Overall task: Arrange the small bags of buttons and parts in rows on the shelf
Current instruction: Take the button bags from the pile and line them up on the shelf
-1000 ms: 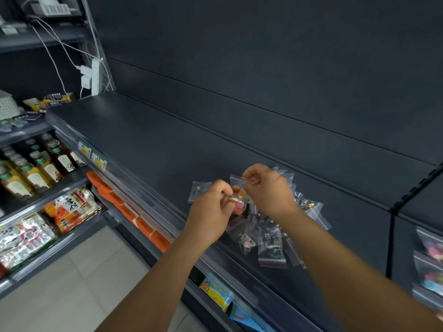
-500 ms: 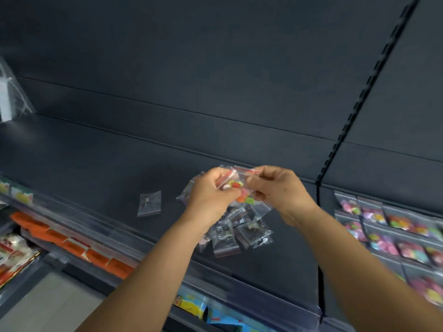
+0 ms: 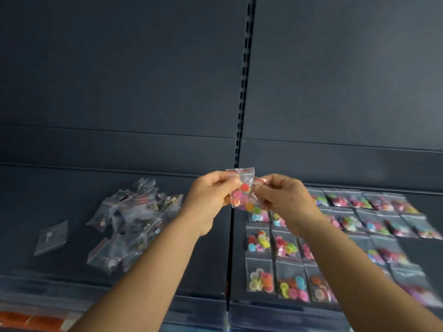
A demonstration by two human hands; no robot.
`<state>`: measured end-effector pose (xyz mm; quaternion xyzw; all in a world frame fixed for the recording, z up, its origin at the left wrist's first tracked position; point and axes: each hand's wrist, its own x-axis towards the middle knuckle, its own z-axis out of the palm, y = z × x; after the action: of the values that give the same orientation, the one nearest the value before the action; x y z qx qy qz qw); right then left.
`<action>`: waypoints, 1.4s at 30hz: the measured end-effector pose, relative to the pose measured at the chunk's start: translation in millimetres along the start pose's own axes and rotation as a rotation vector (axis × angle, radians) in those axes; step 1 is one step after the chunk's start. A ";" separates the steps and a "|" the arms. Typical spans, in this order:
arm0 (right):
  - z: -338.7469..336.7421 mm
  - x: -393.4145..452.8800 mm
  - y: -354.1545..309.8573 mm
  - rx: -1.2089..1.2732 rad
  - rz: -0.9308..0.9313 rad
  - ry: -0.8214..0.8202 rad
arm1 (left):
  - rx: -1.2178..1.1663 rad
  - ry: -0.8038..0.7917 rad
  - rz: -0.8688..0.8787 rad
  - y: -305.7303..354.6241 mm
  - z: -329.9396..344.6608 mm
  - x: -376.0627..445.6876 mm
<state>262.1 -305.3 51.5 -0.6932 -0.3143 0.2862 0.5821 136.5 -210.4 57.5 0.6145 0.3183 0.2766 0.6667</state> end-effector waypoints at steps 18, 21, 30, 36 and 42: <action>-254.9 -14.7 39.6 0.124 0.043 -0.028 | 0.194 0.125 0.060 -25.5 278.2 -2.1; -287.7 -15.9 52.6 0.078 0.082 0.042 | 0.218 0.064 0.030 -29.9 305.6 -3.3; -348.5 -31.6 86.4 -0.228 0.119 0.210 | 0.472 -0.103 0.053 -52.2 343.9 -3.4; -355.6 -43.4 107.3 -0.398 0.167 0.200 | 0.814 -0.142 0.101 -71.6 351.5 -8.5; -346.4 -53.3 118.2 -0.755 0.106 0.200 | 1.089 -0.101 0.234 -77.9 354.7 -14.2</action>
<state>504.4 -578.3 -8.6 -0.8982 -0.3031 0.1111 0.2983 396.7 -456.6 -4.0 0.9139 0.3126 0.1147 0.2321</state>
